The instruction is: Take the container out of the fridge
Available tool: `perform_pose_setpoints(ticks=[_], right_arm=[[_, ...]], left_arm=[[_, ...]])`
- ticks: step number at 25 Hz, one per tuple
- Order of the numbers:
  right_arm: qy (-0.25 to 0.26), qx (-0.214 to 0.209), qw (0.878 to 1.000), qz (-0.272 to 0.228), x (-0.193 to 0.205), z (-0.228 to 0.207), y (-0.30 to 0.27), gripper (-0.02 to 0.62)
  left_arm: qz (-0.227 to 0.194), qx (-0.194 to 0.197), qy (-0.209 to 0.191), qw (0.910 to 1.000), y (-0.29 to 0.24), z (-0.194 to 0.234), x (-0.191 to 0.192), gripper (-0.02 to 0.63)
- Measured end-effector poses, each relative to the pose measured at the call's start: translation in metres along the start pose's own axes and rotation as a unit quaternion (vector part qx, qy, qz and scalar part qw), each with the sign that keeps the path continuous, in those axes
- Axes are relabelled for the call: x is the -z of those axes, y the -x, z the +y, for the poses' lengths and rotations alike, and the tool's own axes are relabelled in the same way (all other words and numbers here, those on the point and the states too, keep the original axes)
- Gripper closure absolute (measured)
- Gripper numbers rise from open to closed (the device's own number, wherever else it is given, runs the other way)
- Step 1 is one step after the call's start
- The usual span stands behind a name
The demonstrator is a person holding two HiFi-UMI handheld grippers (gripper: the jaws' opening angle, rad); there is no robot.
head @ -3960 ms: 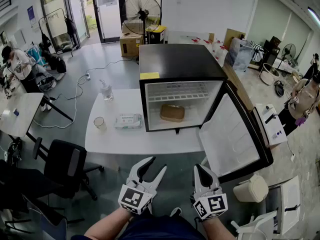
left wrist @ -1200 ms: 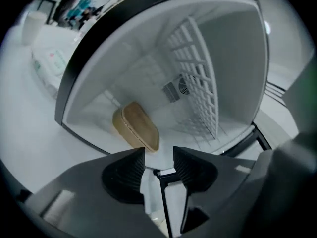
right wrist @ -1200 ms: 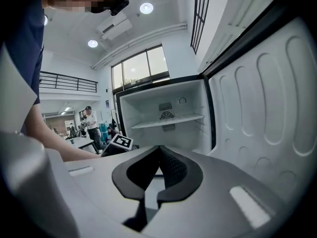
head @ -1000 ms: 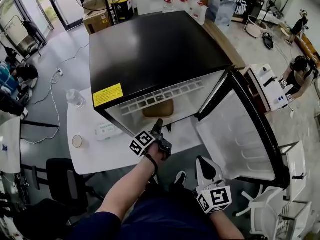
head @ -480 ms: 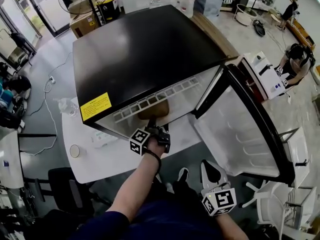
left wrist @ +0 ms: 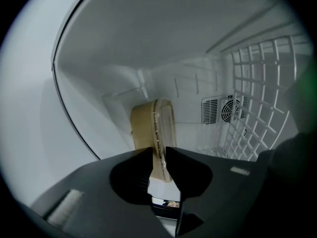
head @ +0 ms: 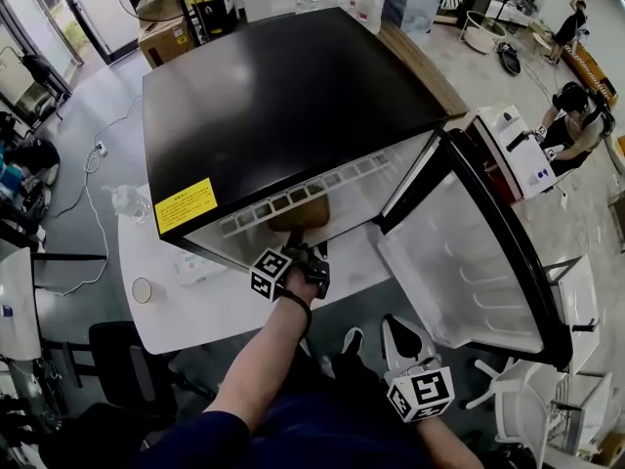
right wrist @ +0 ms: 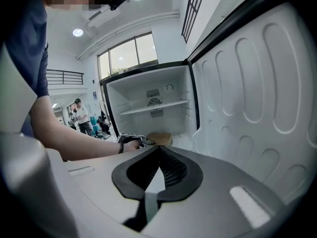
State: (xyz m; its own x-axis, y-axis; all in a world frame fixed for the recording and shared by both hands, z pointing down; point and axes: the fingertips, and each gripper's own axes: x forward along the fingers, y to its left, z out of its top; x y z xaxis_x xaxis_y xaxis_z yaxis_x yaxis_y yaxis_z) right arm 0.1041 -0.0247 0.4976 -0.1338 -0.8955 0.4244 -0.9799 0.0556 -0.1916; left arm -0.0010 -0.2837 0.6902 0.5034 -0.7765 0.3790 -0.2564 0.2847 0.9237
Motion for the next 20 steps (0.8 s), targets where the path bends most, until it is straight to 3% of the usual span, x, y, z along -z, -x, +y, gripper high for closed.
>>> perform_pose_setpoints(ticks=[5,20], right_arm=[[0.006,-0.012,1.000,0.005,-0.001,0.003,-0.004,0.588],[0.005,-0.055,0.998,0.007,-0.001,0.016,-0.022,0.588]], left_arm=[[0.008,0.007,-0.018,0.9998,0.004,-0.003,-0.001,0.554],[0.064,0.000,-0.057,0.9963,0.028,-0.007,0.013,0.558]])
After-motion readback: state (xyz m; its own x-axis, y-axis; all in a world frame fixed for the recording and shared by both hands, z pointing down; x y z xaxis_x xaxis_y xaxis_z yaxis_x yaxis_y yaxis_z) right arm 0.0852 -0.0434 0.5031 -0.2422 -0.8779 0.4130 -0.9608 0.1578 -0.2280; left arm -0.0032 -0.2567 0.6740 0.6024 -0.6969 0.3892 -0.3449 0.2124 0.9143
